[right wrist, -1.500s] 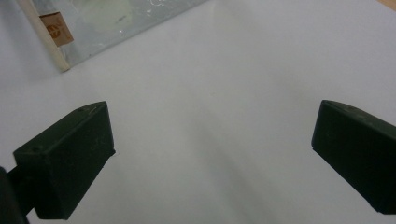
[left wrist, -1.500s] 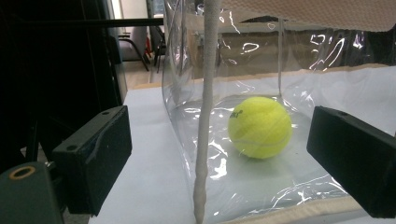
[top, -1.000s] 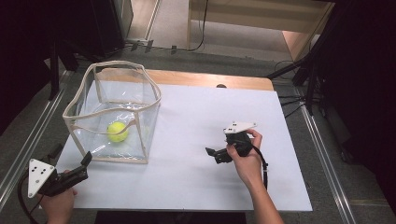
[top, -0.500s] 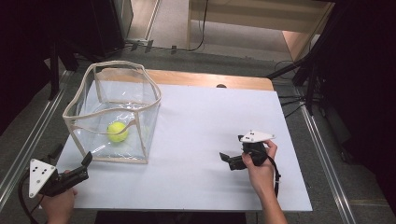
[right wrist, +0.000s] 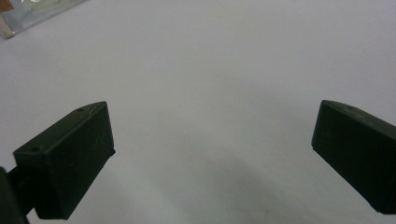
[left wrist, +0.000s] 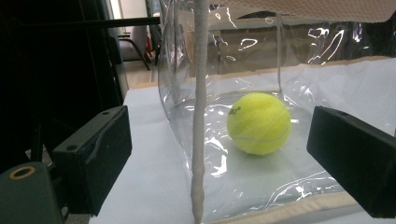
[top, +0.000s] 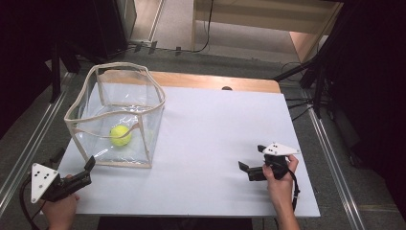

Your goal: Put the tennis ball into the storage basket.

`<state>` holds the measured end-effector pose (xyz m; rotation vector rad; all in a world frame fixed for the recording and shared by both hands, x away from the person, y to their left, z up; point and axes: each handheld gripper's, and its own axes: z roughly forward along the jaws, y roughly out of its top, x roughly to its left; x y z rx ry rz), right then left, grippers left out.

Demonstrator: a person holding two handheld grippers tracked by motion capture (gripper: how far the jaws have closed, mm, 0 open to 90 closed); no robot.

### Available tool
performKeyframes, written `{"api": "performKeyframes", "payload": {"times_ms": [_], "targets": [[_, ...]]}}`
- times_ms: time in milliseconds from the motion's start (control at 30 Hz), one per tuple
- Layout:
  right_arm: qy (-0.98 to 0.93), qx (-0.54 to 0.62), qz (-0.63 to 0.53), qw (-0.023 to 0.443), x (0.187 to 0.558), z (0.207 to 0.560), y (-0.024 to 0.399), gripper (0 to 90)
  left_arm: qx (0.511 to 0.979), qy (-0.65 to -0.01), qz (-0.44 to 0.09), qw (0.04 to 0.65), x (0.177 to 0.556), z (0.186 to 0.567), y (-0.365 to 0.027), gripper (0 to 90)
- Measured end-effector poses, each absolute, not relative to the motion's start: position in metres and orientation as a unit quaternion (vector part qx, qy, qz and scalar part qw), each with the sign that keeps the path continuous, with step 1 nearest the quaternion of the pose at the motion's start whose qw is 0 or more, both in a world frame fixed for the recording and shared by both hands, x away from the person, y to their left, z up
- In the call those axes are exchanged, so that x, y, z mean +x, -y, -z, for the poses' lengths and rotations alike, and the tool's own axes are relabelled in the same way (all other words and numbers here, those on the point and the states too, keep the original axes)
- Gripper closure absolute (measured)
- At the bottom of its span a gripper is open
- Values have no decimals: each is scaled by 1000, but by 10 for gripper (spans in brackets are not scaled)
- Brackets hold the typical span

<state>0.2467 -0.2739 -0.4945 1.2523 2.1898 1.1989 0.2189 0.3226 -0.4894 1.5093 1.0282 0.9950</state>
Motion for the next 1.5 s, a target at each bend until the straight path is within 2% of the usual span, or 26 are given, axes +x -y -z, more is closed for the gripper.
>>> {"api": "performKeyframes", "payload": {"times_ms": [833, 1500], "targets": [[-722, 500, -434, 202, 208, 510, 340, 0, 633, -420, -418, 498, 218, 490, -321, 69], [-672, 513, -473, 249, 190, 511, 367, 0, 626, -427, -410, 508, 218, 489, -323, 69]]}}
